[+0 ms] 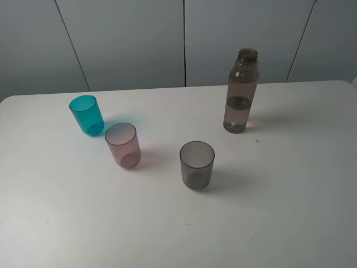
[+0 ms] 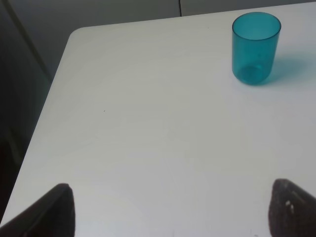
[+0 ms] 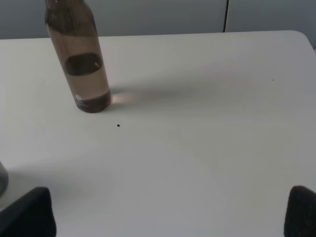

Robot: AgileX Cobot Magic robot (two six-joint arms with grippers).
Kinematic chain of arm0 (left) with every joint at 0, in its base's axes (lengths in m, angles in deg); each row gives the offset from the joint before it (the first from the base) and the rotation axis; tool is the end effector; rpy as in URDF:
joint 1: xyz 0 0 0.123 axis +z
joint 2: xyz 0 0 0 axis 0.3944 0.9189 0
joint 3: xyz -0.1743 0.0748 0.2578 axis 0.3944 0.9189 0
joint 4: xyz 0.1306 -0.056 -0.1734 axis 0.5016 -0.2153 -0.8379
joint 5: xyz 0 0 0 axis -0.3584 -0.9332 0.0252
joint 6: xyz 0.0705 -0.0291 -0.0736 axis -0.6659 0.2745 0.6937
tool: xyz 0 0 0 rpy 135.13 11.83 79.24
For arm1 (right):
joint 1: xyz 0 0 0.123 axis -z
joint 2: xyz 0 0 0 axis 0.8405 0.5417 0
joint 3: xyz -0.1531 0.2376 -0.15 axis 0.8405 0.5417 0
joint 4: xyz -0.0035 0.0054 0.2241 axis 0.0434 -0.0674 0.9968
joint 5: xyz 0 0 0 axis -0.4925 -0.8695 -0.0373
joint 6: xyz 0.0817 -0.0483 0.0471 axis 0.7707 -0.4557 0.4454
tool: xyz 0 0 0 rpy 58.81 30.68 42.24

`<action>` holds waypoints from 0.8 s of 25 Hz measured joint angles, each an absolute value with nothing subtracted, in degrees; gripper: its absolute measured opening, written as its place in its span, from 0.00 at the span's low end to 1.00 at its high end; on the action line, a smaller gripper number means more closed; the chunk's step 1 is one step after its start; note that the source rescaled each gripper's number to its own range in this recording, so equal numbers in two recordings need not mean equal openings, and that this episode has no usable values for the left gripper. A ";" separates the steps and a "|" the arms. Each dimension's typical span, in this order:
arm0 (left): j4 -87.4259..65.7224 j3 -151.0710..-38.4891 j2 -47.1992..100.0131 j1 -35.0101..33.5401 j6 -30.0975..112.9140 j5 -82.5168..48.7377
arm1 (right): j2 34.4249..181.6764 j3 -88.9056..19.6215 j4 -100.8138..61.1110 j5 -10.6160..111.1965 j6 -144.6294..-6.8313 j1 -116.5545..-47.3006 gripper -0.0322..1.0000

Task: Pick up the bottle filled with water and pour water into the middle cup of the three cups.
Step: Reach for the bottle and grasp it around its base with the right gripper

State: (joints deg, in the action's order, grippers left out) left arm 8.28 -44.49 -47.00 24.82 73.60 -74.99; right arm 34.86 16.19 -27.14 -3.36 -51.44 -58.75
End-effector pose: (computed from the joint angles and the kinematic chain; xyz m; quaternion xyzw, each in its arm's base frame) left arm -0.0547 0.0077 0.2581 -0.0008 0.8535 0.0647 0.5171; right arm -0.0543 -0.0005 0.2568 -0.0012 0.8593 0.0186 0.5112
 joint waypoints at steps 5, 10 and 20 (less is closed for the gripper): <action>8.28 -44.49 -47.00 24.82 73.60 -74.99 | 34.86 16.19 -27.14 -3.36 -51.44 -58.75 1.00; 8.28 -44.49 -47.00 24.82 73.60 -74.99 | 34.86 16.19 -27.14 -3.36 -51.44 -58.75 1.00; 8.28 -44.49 -47.00 24.82 73.60 -74.99 | 34.86 16.19 -27.14 -3.36 -51.44 -58.75 1.00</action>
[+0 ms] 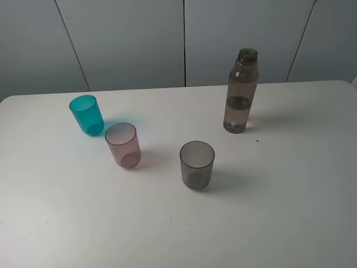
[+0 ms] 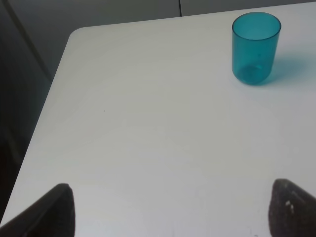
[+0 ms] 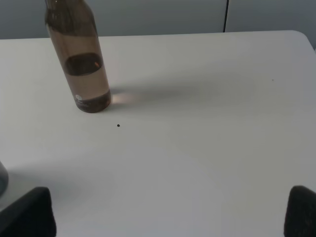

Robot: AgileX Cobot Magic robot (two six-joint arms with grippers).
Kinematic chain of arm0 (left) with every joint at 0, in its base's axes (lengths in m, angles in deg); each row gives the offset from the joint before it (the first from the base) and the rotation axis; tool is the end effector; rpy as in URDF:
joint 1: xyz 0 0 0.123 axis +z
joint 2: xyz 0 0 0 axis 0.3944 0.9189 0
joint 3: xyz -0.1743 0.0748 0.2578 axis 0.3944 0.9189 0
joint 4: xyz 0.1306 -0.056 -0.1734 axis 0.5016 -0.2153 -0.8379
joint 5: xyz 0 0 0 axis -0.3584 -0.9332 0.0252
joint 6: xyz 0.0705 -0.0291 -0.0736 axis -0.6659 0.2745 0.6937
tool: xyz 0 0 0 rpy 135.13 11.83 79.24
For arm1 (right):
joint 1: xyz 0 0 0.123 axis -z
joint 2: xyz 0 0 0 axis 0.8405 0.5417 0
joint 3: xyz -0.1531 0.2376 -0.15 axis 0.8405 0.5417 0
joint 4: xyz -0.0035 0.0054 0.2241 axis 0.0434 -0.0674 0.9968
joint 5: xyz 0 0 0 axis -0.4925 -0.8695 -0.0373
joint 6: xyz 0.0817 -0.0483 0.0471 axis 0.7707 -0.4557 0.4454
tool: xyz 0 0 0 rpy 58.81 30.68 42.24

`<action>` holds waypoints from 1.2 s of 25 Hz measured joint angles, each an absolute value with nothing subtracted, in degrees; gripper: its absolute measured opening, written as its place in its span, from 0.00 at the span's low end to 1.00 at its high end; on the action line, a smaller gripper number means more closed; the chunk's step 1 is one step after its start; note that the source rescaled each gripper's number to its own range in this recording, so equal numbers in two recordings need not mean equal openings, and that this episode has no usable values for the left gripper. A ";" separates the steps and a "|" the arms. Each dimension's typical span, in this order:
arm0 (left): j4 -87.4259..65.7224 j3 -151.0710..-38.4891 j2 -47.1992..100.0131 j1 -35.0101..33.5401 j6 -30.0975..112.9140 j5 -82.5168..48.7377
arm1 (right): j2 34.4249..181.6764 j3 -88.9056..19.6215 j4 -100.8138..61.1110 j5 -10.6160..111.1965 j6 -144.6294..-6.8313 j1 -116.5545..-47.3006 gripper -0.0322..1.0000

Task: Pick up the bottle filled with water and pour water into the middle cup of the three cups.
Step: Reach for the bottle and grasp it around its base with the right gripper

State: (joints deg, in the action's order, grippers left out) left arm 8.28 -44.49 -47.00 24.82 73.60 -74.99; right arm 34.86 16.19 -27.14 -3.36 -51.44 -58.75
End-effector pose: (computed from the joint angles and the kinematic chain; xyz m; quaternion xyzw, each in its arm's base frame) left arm -0.0547 0.0077 0.2581 -0.0008 0.8535 0.0647 0.5171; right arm -0.0543 -0.0005 0.2568 -0.0012 0.8593 0.0186 0.5112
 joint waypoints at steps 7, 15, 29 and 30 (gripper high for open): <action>8.28 -44.49 -47.00 24.82 73.81 -74.99 | 34.86 16.19 -27.14 -3.36 -51.44 -58.75 1.00; 8.28 -44.49 -47.00 24.82 73.71 -74.99 | 34.86 16.19 -27.14 -3.36 -51.44 -58.75 1.00; 8.28 -44.49 -47.00 24.82 73.71 -74.99 | 34.86 16.19 -27.14 -3.36 -51.44 -58.75 1.00; 8.28 -44.49 -47.00 24.82 73.71 -74.99 | 35.14 16.19 -27.14 -3.36 -51.29 -58.75 1.00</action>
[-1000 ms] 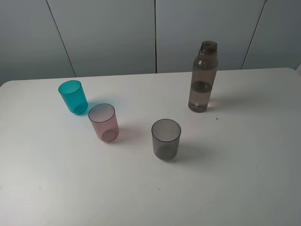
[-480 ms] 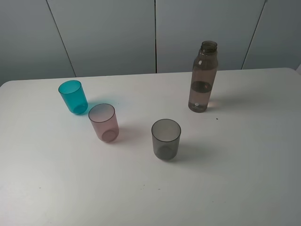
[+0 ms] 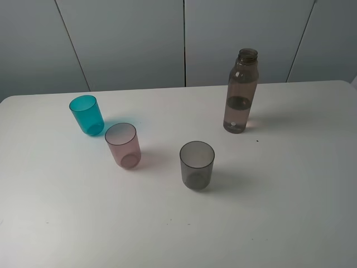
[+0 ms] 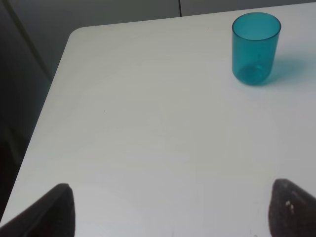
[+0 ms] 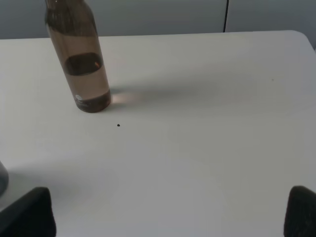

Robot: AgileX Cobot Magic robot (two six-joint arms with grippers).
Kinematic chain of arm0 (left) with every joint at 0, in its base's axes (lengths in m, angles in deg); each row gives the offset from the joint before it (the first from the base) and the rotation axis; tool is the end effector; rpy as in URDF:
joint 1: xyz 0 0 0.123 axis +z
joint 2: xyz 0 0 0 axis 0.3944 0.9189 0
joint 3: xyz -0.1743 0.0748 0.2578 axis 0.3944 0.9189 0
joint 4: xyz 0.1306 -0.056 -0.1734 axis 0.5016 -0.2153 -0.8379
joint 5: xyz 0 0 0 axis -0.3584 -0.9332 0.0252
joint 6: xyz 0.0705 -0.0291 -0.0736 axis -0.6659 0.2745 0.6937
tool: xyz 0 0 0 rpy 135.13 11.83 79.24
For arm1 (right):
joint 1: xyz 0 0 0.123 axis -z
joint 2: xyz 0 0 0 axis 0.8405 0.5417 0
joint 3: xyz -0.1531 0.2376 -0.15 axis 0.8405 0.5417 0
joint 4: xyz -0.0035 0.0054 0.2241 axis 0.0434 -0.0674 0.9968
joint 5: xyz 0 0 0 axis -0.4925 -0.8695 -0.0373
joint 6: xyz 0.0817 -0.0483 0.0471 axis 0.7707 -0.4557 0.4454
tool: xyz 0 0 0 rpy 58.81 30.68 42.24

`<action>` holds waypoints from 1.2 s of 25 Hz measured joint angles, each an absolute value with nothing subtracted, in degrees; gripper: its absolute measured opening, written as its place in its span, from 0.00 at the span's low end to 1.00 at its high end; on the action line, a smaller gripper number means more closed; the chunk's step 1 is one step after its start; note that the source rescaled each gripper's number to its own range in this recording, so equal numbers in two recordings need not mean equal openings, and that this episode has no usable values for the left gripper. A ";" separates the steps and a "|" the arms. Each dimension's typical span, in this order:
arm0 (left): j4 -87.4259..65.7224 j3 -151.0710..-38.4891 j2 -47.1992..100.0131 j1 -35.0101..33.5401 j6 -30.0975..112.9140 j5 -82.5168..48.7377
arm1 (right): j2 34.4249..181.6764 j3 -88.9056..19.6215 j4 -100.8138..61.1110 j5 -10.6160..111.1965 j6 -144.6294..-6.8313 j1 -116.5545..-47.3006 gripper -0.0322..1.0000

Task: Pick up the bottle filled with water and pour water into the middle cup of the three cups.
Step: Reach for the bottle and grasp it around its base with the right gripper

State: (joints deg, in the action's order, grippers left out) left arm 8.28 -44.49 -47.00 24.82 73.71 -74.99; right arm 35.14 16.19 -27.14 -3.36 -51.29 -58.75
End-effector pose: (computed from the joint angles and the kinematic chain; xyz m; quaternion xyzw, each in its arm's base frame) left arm -0.0547 0.0077 0.2581 -0.0016 0.8535 0.0642 0.5171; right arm -0.0537 -0.0004 0.2570 -0.0001 0.8605 0.0192 0.5091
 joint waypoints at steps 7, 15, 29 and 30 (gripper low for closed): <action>8.28 -44.49 -47.00 24.82 73.71 -74.99 | 51.85 11.25 -25.43 0.84 -50.38 -58.75 1.00; 8.28 -44.49 -47.00 24.82 73.71 -74.99 | 75.52 2.92 -17.72 18.13 -56.79 -58.75 1.00; 8.28 -44.49 -47.00 24.82 73.71 -74.99 | 105.20 6.12 -7.82 40.32 -71.67 -69.89 1.00; 8.28 -44.49 -47.00 24.82 73.71 -74.99 | 106.94 7.02 -7.66 42.31 -71.77 -70.13 1.00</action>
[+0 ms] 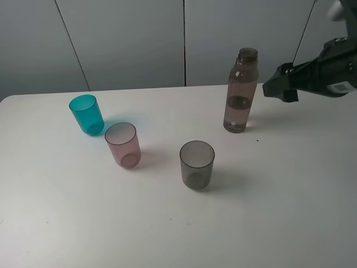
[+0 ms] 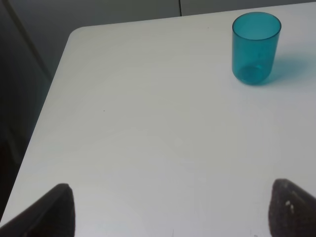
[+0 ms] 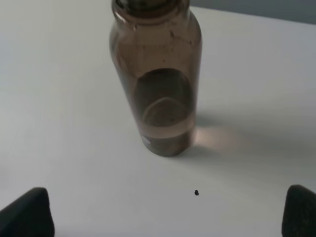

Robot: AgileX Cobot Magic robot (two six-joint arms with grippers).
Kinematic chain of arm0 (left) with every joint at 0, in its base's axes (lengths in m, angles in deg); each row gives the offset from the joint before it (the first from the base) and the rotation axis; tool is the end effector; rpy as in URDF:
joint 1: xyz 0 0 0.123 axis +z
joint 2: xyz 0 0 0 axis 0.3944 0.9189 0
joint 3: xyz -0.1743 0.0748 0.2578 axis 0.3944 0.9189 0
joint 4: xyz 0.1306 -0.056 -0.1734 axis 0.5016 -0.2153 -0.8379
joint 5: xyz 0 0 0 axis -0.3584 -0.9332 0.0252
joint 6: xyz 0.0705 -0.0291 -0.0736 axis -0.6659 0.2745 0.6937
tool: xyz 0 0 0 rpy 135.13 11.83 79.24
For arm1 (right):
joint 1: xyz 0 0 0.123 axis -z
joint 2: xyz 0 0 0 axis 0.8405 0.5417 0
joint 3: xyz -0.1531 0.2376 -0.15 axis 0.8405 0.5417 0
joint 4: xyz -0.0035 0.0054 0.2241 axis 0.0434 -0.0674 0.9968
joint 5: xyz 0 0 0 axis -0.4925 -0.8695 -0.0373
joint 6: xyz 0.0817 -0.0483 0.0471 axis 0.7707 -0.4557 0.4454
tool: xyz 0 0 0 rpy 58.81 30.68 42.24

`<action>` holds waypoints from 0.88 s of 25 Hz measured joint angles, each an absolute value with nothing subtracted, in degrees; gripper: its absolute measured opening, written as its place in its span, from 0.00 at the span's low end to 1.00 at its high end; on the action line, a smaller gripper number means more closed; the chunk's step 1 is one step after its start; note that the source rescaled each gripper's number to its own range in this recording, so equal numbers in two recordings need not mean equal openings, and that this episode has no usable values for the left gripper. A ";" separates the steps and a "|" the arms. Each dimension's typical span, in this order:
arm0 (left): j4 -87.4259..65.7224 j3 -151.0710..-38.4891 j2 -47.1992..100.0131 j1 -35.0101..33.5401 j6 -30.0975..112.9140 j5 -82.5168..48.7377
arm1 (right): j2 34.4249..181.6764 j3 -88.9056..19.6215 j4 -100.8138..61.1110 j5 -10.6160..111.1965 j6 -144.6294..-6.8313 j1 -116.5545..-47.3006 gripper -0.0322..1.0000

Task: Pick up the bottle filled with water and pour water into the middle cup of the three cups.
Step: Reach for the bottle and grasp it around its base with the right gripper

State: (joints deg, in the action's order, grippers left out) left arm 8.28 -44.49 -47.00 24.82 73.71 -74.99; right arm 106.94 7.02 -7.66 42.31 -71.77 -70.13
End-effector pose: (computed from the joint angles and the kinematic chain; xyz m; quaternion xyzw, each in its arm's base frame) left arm -0.0547 0.0077 0.2581 -0.0016 0.8535 0.0642 0.5171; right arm 0.2131 0.0600 0.2777 -0.1203 0.9141 0.0910 0.3764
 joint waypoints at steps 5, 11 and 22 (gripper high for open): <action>8.28 -44.49 -47.00 24.82 73.71 -74.99 | 114.83 11.46 -7.66 54.83 -71.77 -70.26 1.00; 8.28 -44.49 -47.00 24.82 73.71 -74.99 | 122.94 13.88 -15.48 64.19 -67.29 -70.26 1.00; 8.28 -44.49 -47.00 24.82 73.71 -74.99 | 129.04 20.04 -40.21 93.33 -44.92 -70.26 1.00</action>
